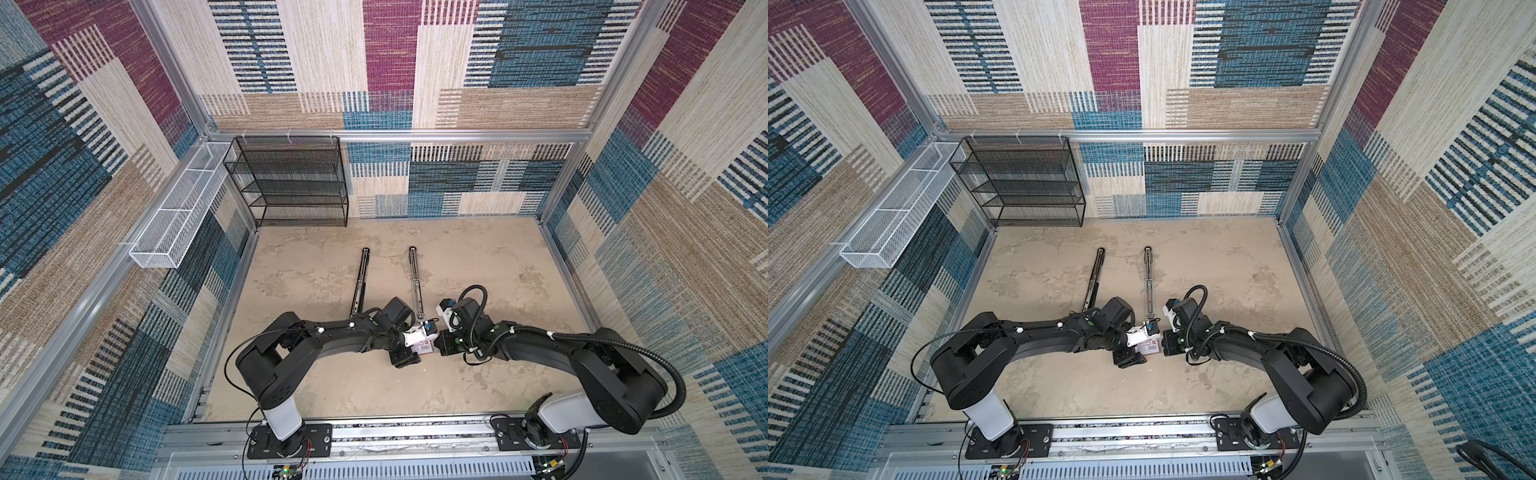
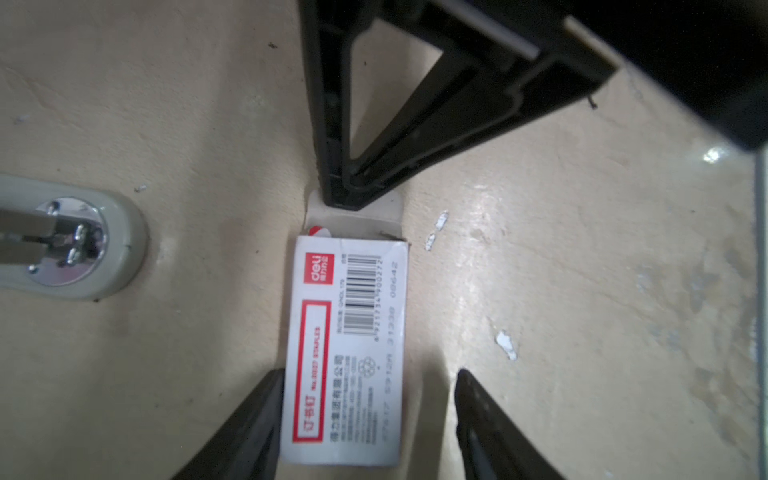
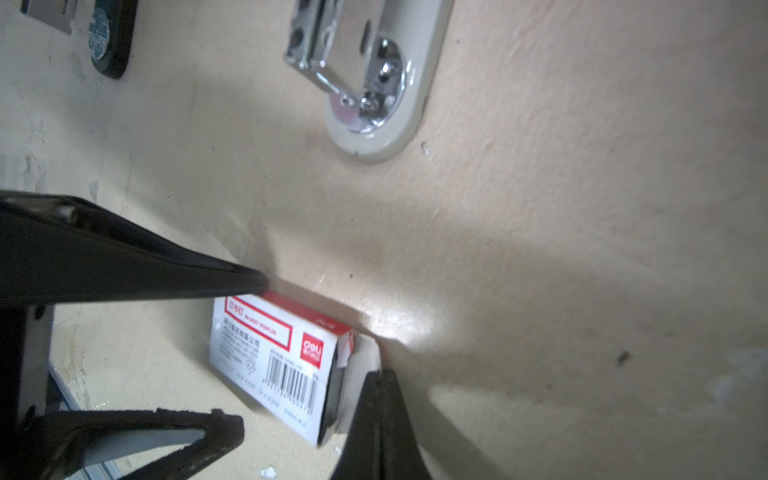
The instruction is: Load the staples into the stapler
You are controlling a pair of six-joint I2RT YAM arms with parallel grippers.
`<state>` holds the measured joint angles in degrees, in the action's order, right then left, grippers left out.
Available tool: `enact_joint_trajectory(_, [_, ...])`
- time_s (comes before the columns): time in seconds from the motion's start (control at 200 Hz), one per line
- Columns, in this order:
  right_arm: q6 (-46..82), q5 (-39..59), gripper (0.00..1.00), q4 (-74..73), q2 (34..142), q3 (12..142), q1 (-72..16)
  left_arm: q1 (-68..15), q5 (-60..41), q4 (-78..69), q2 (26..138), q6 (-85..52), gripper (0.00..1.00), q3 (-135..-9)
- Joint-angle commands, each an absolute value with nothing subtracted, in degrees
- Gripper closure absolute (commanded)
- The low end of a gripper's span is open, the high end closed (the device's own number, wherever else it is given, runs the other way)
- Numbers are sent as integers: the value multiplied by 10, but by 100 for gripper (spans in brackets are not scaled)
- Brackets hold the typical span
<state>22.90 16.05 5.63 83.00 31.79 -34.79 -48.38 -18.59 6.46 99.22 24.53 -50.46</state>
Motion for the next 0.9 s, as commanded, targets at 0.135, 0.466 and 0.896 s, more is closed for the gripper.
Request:
enact_joint_trajectory(0.135, [226, 153, 100, 49, 829, 311, -343, -484, -192, 89, 1006, 242, 46, -519])
enact_joint_trajectory(0.466, [236, 126, 100, 80, 803, 306, -319, -484, -163, 135, 1006, 263, 49, -532])
enact_joint_trajectory(0.896, [229, 162, 100, 67, 795, 305, -316, -485, -185, 104, 984, 233, 33, -533])
